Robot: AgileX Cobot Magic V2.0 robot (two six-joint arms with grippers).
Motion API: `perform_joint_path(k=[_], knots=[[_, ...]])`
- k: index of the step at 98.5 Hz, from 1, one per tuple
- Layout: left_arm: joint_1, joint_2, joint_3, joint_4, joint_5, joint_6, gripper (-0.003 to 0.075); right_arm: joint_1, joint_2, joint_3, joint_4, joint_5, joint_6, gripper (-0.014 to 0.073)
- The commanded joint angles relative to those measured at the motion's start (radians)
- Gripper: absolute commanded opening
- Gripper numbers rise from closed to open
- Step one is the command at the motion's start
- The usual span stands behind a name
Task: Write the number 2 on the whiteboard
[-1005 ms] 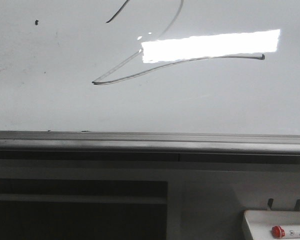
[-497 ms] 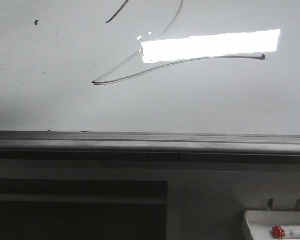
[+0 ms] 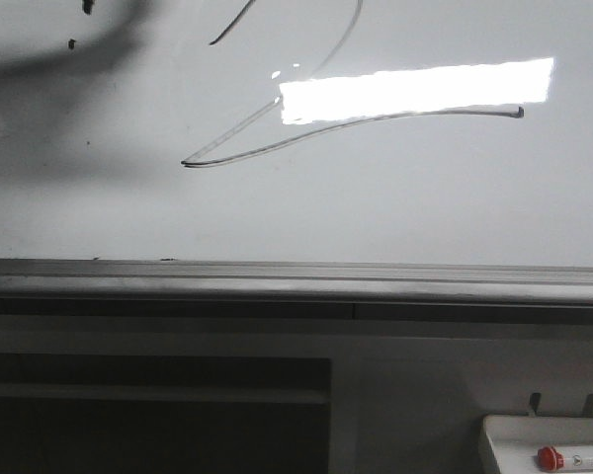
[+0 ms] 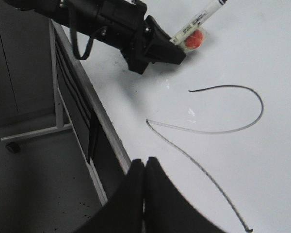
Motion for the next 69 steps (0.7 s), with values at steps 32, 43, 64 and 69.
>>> perform_joint_path(k=[32, 43, 64, 69], knots=[[0.004, 0.098, -0.03, -0.25, -0.139, -0.014, -0.002, -0.006, -0.004, -0.01, 0.025, -0.034, 0.008, -0.006], [0.004, 0.098, -0.03, -0.261, -0.128, -0.014, 0.0009, -0.006, -0.004, -0.01, 0.023, -0.047, 0.008, -0.006], [0.004, 0.098, -0.03, -0.261, -0.107, -0.014, 0.0353, -0.006, -0.004, -0.01, 0.021, -0.067, 0.008, -0.006], [0.004, 0.098, -0.03, -0.261, -0.107, -0.014, 0.0407, -0.006, -0.004, -0.01, 0.021, -0.075, 0.008, -0.006]])
